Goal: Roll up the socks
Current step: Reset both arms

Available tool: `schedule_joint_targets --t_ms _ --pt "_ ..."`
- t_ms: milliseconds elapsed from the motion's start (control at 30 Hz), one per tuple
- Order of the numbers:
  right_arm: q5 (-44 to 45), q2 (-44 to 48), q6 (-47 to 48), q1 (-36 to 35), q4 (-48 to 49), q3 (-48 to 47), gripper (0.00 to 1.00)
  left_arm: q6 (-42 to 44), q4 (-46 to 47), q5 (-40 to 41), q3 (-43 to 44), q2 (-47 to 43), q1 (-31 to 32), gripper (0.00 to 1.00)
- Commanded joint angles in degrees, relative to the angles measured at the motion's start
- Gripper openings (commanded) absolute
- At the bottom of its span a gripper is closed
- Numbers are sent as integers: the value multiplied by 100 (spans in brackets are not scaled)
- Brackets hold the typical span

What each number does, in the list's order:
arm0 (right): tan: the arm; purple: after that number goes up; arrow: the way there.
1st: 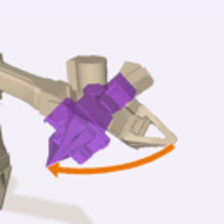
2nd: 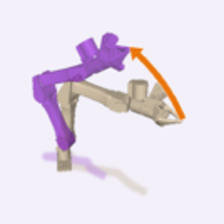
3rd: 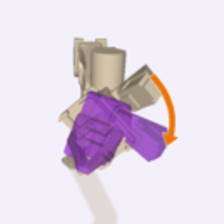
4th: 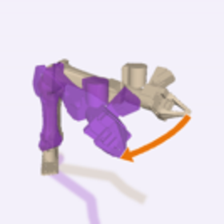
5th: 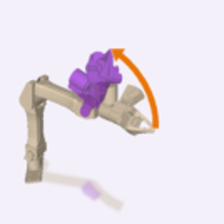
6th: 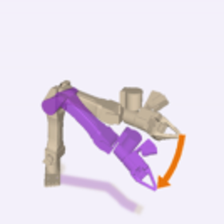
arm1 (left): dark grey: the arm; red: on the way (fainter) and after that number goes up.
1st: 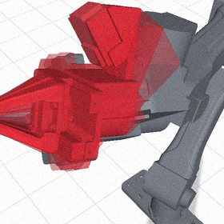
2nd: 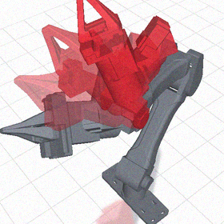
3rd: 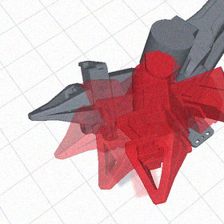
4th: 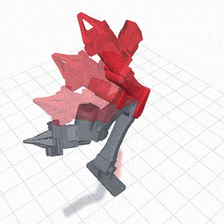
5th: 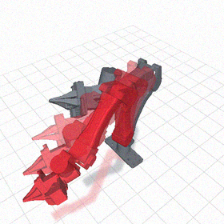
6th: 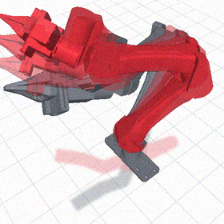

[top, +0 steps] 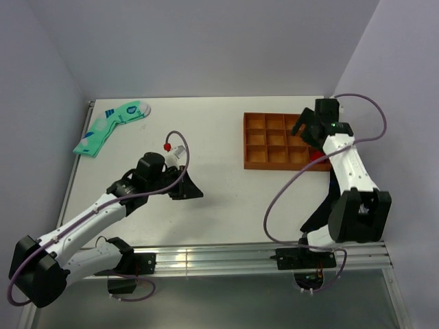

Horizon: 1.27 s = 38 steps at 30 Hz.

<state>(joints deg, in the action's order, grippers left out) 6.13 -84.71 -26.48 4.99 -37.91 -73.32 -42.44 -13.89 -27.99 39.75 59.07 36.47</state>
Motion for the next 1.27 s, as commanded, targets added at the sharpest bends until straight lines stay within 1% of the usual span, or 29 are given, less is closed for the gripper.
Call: schedule_joint_targets --t_ms 0,33,133,200,367,433,467,533,667,833,967,1233 --pt "-357 840 108 -472 722 475 100 323 -508 1186 525 -334 -26 14" --pt "-419 1181 125 -839 837 607 100 454 -718 1390 656 -404 -26 15" --pt "-587 1832 222 -1306 1189 1099 100 700 -1079 2076 832 -650 -35 18" --pt "-1050 2271 240 -1439 1373 1407 100 789 -1203 2419 912 -774 -69 20" --pt "-1228 3178 354 -1870 1638 2040 100 903 -1511 2772 1035 -836 -122 21" --pt "-1472 3565 310 -1897 1699 2163 100 965 -1546 2772 1079 -836 -140 21" --pt "-1553 3697 284 -1906 1751 2329 100 991 -1581 2981 1096 -827 -149 22" --pt "-1667 3951 266 -1923 1910 2515 100 1053 -1608 3045 1140 -844 -166 22" --pt "-1966 4173 310 -1993 2130 2989 100 1167 -1555 3141 1114 -967 -219 23" --pt "-2011 4348 371 -2134 2174 3157 100 1220 -1397 2992 1026 -941 -307 23" --pt "-1958 4445 416 -2187 2104 3192 100 1220 -1336 2852 1035 -757 -342 21" --pt "-1861 4393 407 -2196 1989 3122 100 1246 -1274 2737 982 -809 -412 22"
